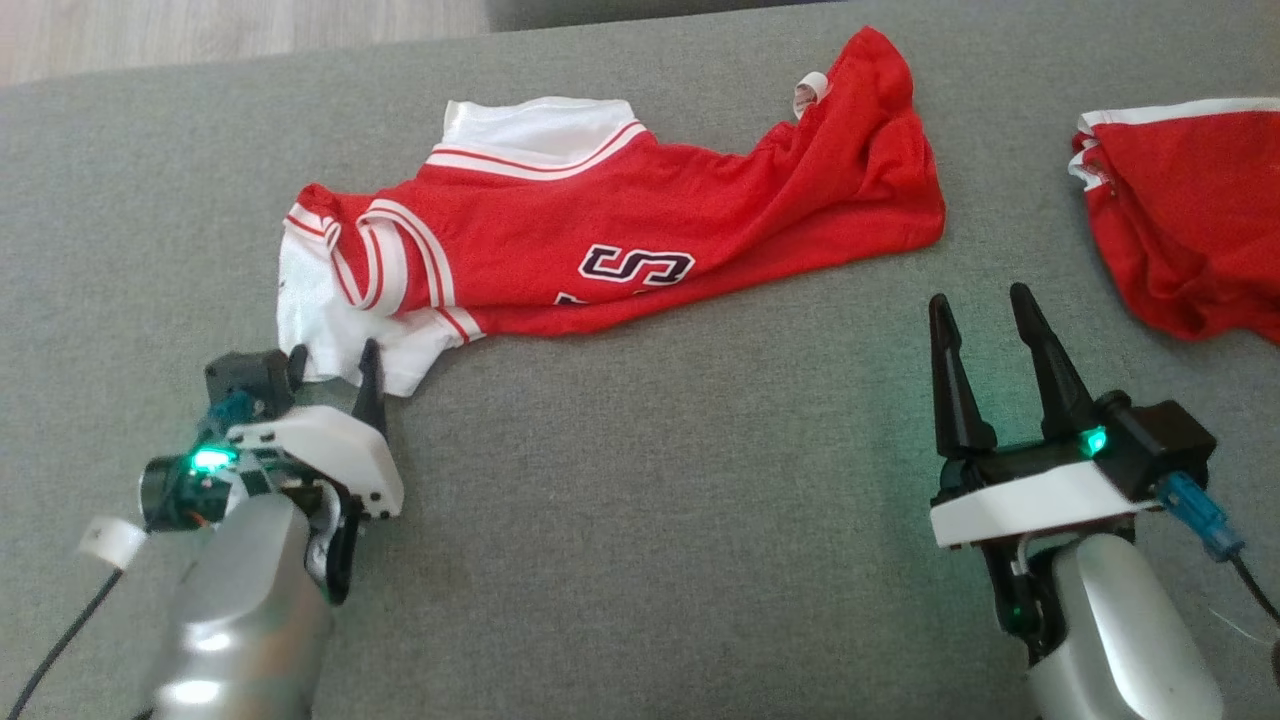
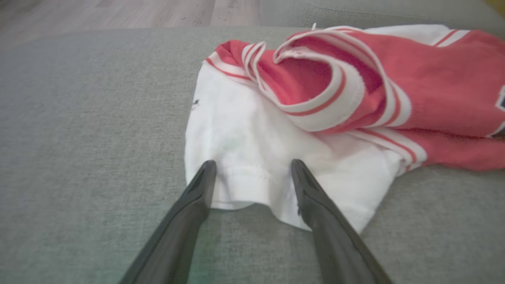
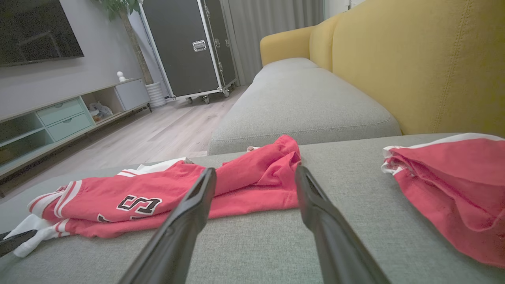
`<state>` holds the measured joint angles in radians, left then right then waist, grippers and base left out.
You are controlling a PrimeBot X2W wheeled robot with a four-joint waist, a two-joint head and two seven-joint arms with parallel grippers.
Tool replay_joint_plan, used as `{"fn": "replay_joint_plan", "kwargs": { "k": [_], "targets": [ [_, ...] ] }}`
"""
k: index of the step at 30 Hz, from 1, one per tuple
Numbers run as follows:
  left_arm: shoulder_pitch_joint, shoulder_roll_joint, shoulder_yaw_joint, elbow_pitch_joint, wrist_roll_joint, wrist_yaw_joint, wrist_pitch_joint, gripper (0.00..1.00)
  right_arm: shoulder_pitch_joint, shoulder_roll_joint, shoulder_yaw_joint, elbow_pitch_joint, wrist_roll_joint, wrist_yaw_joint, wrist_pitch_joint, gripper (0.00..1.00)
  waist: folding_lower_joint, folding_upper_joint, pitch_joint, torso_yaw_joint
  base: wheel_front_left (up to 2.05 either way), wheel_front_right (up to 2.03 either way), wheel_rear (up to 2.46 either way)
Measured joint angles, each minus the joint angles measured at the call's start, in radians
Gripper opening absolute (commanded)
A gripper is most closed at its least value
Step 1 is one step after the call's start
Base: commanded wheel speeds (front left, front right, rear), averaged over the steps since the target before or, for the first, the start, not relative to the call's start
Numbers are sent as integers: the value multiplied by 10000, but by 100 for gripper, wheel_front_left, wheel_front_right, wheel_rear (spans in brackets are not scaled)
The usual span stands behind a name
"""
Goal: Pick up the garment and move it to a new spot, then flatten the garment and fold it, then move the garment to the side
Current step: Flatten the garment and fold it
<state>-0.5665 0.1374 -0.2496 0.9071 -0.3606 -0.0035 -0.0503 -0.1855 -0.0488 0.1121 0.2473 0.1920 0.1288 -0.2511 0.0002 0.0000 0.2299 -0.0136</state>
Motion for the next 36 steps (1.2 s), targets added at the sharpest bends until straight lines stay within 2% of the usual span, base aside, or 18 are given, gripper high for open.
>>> {"fn": "replay_joint_plan", "kwargs": {
  "k": [3, 4, 5, 11, 17, 20, 25, 31, 36],
  "targets": [
    [-366, 38, -27, 497, 0, 33, 268, 100, -108, 0, 0, -33, 0, -2, 0, 100, -1, 0, 89, -54, 0, 0, 0],
    [-495, 38, -48, 637, 0, 13, 347, 58, -110, 0, 0, -36, 0, -2, 0, 100, -1, 0, 104, -63, 0, 0, 0],
    [-600, 42, -67, 765, 0, -69, 414, 0, -109, 0, -2, -35, 0, 0, 0, 100, -1, 0, 108, -65, 0, 0, 0],
    [-763, 36, -138, 1216, -2, -322, 221, 0, -107, 0, -52, -23, 0, -2, 0, 100, -1, 0, -25, -12, 0, 0, 0],
    [-392, 23, -176, 1335, -6, -418, -826, 0, -80, 0, -73, 84, 17, 0, 0, 100, -2, 0, -486, 133, 0, 0, 0],
    [41, 84, -324, 1093, -2, -495, -1287, 0, -3, 0, -69, 192, 111, -2, 0, 100, -2, 0, -938, 277, 0, 0, 0],
    [911, 318, -529, 339, 96, -500, -1354, 0, 419, 0, -71, 322, 291, -2, 0, 100, -3, 0, -1529, 531, 0, 0, 0],
    [2254, 823, -775, -1404, 186, -359, -675, 0, 728, 0, 2, 414, 477, -2, 0, 100, -4, 0, -2096, 888, 0, 0, 0],
    [3382, 1187, -1022, -2872, 150, -305, 1037, 0, 750, 0, 153, 481, 558, -2, 0, 100, -4, 0, -2367, 1020, 0, 0, 0]
  ]
}}
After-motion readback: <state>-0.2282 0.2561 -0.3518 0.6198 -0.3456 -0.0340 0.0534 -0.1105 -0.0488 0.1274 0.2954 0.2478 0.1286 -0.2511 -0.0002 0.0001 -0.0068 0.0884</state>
